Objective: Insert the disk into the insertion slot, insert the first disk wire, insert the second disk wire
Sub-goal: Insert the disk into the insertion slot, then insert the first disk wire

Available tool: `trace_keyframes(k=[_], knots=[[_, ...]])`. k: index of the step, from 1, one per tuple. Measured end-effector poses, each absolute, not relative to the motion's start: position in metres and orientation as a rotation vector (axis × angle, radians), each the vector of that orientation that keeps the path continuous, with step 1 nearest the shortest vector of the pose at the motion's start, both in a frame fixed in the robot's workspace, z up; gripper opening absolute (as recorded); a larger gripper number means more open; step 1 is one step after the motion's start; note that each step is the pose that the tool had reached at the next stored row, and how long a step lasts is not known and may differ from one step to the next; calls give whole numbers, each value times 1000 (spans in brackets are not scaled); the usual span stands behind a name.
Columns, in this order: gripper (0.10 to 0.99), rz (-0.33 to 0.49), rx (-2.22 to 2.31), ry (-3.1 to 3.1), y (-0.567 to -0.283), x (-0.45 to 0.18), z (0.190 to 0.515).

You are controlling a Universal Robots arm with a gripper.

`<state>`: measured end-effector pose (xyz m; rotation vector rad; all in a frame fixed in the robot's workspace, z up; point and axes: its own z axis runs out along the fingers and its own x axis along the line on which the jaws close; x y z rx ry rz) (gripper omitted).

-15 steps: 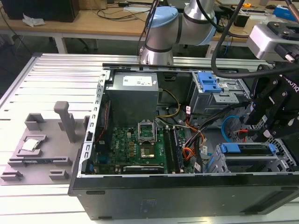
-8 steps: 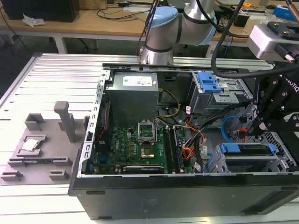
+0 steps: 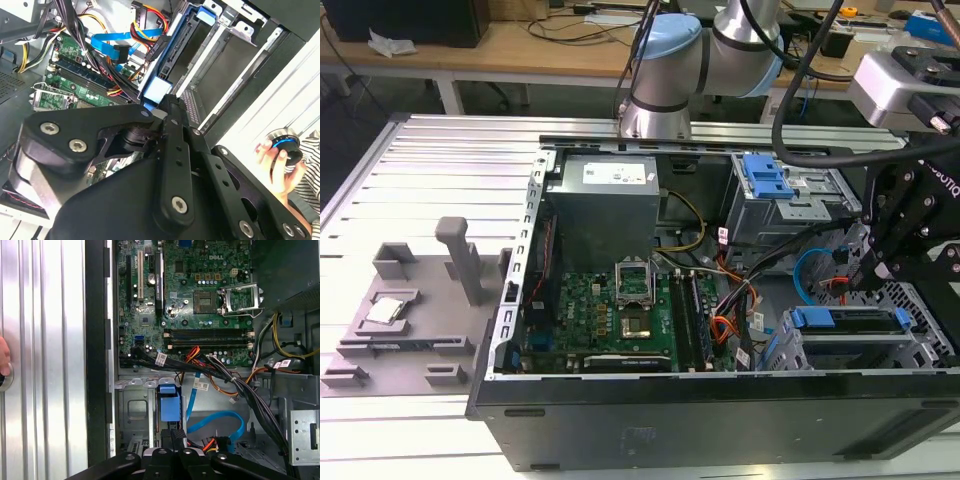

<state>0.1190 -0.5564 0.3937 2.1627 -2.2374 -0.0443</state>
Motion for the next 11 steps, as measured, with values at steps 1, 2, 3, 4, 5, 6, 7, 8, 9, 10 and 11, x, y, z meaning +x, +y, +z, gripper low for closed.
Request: trace_keyframes(k=[1, 2, 3, 4, 5, 6, 7, 8, 9, 10, 11], knots=[[106, -44, 2163, -2237, -556, 119, 394], [106, -44, 2163, -2237, -556, 119, 394], [106, -44, 2163, -2237, -556, 119, 394], [106, -44, 2163, -2237, -556, 119, 394], [106, -44, 2163, -2238, -556, 119, 393], [106, -44, 2163, -2237, -556, 119, 392], [106, -44, 2163, -2238, -556, 119, 391], [106, -44, 2163, -2237, -556, 119, 391], [106, -44, 2163, -2238, -556, 119, 390], [106, -44, 2163, -2237, -556, 119, 389], [106, -44, 2163, -2237, -556, 119, 388]])
